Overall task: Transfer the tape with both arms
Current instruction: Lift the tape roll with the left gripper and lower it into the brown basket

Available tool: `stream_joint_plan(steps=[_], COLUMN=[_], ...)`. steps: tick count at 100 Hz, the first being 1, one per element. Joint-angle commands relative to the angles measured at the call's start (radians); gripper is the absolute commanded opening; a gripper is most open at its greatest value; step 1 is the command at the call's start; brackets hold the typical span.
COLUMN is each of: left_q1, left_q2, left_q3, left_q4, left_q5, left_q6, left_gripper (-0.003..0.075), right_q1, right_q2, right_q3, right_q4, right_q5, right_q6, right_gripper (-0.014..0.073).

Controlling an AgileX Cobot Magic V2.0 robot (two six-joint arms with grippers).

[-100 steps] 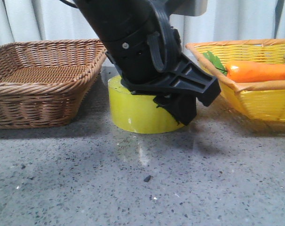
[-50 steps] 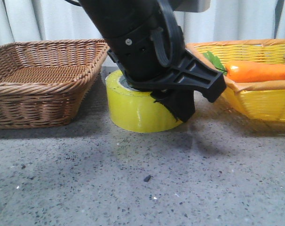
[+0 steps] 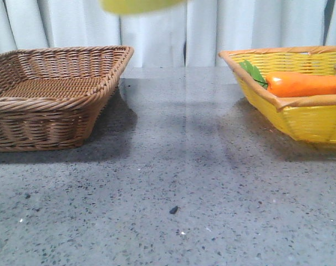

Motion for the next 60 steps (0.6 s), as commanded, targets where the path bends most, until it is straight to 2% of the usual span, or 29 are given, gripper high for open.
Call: stream_joint_plan(steps=[1,15,30,45,60], left_q1=[0.053,0.177,0.288,0.332,0.334], left_q2=[-0.085,-0.098,-0.096,-0.081,-0.034], left_q3=[-0.038,-0.011,0.091,0.195,0.227], left_q4=[0.031,0.003,-0.081,-0.112,-0.136], left_q5=[0.004,0.093,0.025,-0.066,-0.101], left_q6=[0.000,-0.002,-0.002,-0.002,-0.002], left_gripper=[-0.0020,-0.0020,-0.0020,-0.0020,-0.0020], right_q1=[0.000,0.000,0.000,0.000,0.000], right_q2=[-0.006,-0.006,-0.006,-0.006,-0.006], right_q3=[-0.023,-0.023,-0.023,-0.023,-0.023], right_q4=[-0.008,-0.008,-0.008,-0.008,-0.008], right_q5=[-0.064,-0.064,-0.064,-0.064,-0.064], right_q6=[-0.005,-0.005,-0.005,-0.005,-0.005], right_gripper=[-0.0062,-0.0062,-0.0062,-0.0062,-0.0062])
